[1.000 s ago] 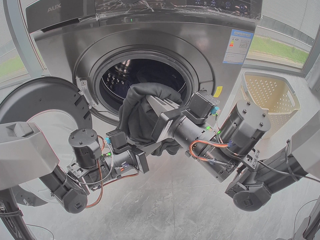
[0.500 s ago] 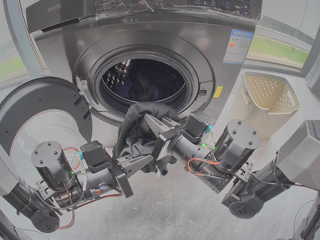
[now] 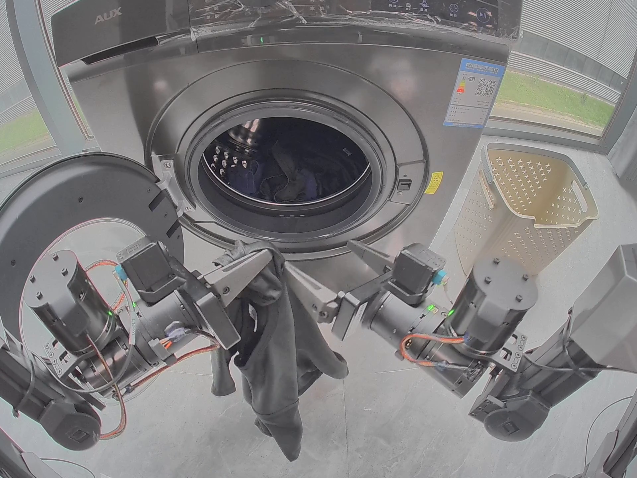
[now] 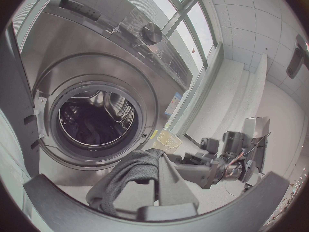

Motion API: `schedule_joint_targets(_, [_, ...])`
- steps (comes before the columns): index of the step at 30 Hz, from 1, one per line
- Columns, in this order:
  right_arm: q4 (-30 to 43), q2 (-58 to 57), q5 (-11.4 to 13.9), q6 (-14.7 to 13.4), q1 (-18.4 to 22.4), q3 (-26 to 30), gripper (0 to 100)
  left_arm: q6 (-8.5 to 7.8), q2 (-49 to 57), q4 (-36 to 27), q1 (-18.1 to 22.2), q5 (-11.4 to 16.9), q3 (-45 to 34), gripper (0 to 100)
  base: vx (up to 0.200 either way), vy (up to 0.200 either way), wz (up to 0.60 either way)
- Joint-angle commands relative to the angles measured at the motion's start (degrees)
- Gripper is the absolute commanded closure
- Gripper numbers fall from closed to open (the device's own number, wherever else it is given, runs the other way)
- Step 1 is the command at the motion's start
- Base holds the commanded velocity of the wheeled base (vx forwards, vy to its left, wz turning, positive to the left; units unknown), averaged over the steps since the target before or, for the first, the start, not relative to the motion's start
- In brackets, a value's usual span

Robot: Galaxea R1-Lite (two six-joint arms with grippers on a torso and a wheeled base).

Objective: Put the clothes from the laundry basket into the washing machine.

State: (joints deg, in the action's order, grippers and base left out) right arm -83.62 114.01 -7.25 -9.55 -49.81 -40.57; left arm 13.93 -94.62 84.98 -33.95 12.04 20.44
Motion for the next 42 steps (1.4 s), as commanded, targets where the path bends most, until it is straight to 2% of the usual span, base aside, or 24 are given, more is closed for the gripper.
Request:
schedule_joint_targets(1, [-0.58,-2.39,-0.13,0.32,2.35,2.6,0,0.22,-0.03,-0.43,0.99,-1.5,2.23,100,0.0,0.0,0.0])
schedule_joint_targets(5, [-0.5,-2.56,-0.04,0.49,3.49,4.71,0,0.22,0.05,-0.34,0.99,-2.38,3.11,100,0.0,0.0,0.0])
schedule_joint_targets(12, [-0.58,-1.86,0.05,1.11,2.61,9.37,0,0.22,0.76,-0.17,0.99,-3.34,4.78,100,0.0,0.0,0.0])
schedule_joint_targets(22, [-0.76,2.98,0.05,2.07,0.15,8.58,0,0.22,0.67,0.27,0.99,-3.78,6.36,100,0.0,0.0,0.0])
schedule_joint_targets(26, [-1.9,6.93,0.05,2.34,-1.69,6.64,0,0.13,0.58,0.27,0.9,-6.42,9.0,100,0.0,0.0,0.0])
schedule_joint_targets(28, [-2.25,8.6,0.13,2.69,-2.22,5.68,0,0.13,0.49,0.27,0.99,-6.86,9.61,100,0.0,0.0,0.0])
schedule_joint_targets(34, [-2.17,13.7,0.22,3.04,-3.8,1.55,0,0.22,0.49,0.36,0.99,-6.86,10.32,100,0.0,0.0,0.0])
schedule_joint_targets(42, [-1.9,20.91,0.66,4.45,-2.84,-6.01,0,0.22,0.67,0.36,0.9,-7.21,10.76,100,0.0,0.0,0.0])
